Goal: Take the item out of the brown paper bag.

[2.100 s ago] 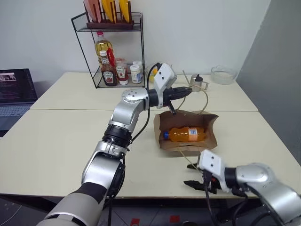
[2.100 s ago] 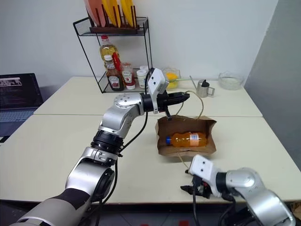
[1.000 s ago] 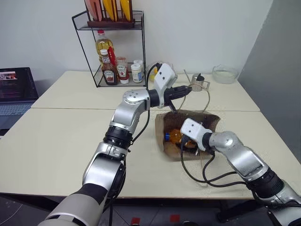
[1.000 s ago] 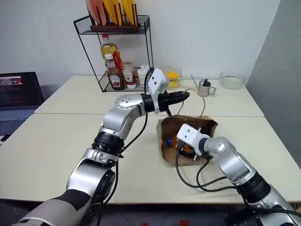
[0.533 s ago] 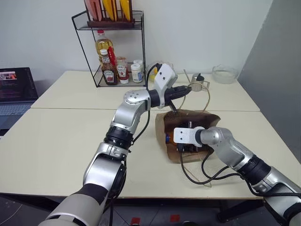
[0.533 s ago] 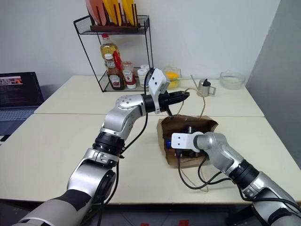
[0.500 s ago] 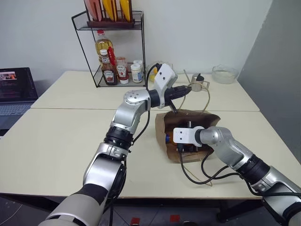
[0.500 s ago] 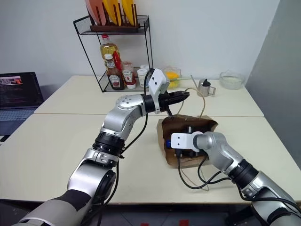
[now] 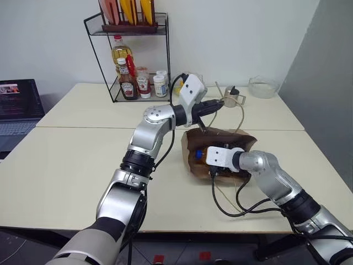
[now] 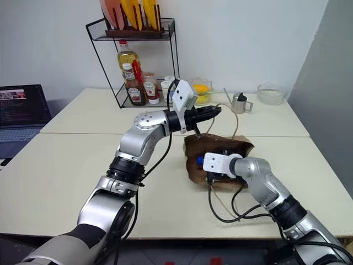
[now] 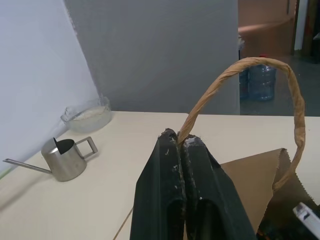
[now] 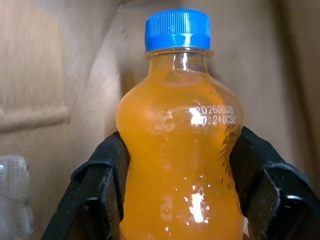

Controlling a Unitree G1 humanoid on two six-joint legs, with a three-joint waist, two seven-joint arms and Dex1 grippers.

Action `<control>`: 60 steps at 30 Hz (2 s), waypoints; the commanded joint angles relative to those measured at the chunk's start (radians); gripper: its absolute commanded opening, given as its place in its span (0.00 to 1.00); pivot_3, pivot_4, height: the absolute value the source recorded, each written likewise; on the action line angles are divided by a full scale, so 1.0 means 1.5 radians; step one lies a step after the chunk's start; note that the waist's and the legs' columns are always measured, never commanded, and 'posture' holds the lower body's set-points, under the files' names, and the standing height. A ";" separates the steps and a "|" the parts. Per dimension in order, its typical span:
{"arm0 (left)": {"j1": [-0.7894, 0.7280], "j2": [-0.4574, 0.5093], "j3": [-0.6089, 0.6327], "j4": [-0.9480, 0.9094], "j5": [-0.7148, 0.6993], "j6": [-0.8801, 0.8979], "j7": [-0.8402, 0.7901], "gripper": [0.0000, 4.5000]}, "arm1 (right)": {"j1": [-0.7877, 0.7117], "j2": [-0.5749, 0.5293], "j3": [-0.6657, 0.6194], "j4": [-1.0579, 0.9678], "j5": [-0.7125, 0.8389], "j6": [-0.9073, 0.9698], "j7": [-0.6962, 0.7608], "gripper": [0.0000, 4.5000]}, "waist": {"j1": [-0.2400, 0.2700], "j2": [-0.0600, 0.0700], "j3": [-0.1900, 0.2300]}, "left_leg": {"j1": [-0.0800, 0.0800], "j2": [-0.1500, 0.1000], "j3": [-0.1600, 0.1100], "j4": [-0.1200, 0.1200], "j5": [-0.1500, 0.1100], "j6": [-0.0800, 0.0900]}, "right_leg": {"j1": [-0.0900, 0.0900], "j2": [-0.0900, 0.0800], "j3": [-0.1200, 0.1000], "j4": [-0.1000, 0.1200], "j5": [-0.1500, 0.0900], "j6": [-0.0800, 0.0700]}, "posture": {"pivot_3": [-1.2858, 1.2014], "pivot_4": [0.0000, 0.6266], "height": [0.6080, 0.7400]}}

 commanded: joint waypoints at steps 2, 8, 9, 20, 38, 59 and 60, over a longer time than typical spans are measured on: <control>-0.023 0.010 0.009 0.019 0.012 -0.027 0.016 0.00 | 0.034 0.019 -0.122 -0.138 0.116 0.005 0.017 0.59 | 0.000 0.000 0.000 | 0.000 0.000 0.000 0.000 0.000 0.000 | 0.000 0.000 0.000 0.000 0.000 0.000 | 0.52 0.24 1.00; -0.034 0.011 0.007 0.055 0.023 -0.050 0.023 0.00 | 0.094 0.007 -0.232 -0.271 0.251 0.074 0.045 0.59 | 0.001 0.000 0.001 | -0.001 0.000 0.000 0.000 0.000 0.000 | 0.000 0.000 0.000 0.000 0.000 0.000 | 0.52 0.24 1.00; -0.037 0.011 0.007 0.063 0.027 -0.055 0.026 0.00 | 0.095 0.014 -0.255 -0.298 0.290 0.125 0.045 0.59 | 0.001 0.000 0.001 | -0.001 0.000 0.000 0.000 0.000 0.000 | 0.000 0.000 0.000 0.000 0.000 0.000 | 0.52 0.24 1.00; -0.051 0.005 0.007 0.109 0.040 -0.082 0.033 0.00 | -0.181 0.175 -0.724 -0.325 0.628 0.605 -0.236 0.59 | 0.004 0.003 0.002 | -0.005 0.000 -0.001 0.000 0.000 0.000 | -0.005 0.000 0.000 0.002 0.000 0.000 | 0.52 0.24 1.00; -0.057 0.006 0.005 0.123 0.050 -0.092 0.031 0.00 | 0.098 0.091 -0.593 -0.118 0.406 0.247 -0.371 0.59 | -0.011 0.003 0.002 | -0.009 -0.001 0.003 0.000 0.000 0.001 | -0.011 0.000 0.003 0.004 0.000 0.000 | 0.52 0.24 1.00; -0.043 0.012 0.006 0.094 0.050 -0.080 0.034 0.00 | 0.232 0.058 -0.540 -0.195 0.422 0.217 -0.339 1.00 | -0.013 0.004 0.002 | -0.009 -0.001 0.003 0.000 0.000 0.001 | -0.011 0.000 0.003 0.004 0.000 0.000 | 0.52 0.24 1.00; -0.043 0.013 0.006 0.096 0.050 -0.082 0.033 0.00 | 0.233 0.045 -0.542 -0.212 0.428 0.233 -0.335 1.00 | -0.013 0.004 0.002 | -0.009 -0.001 0.003 0.000 0.000 0.001 | -0.011 0.000 0.003 0.004 0.000 0.000 | 0.52 0.24 1.00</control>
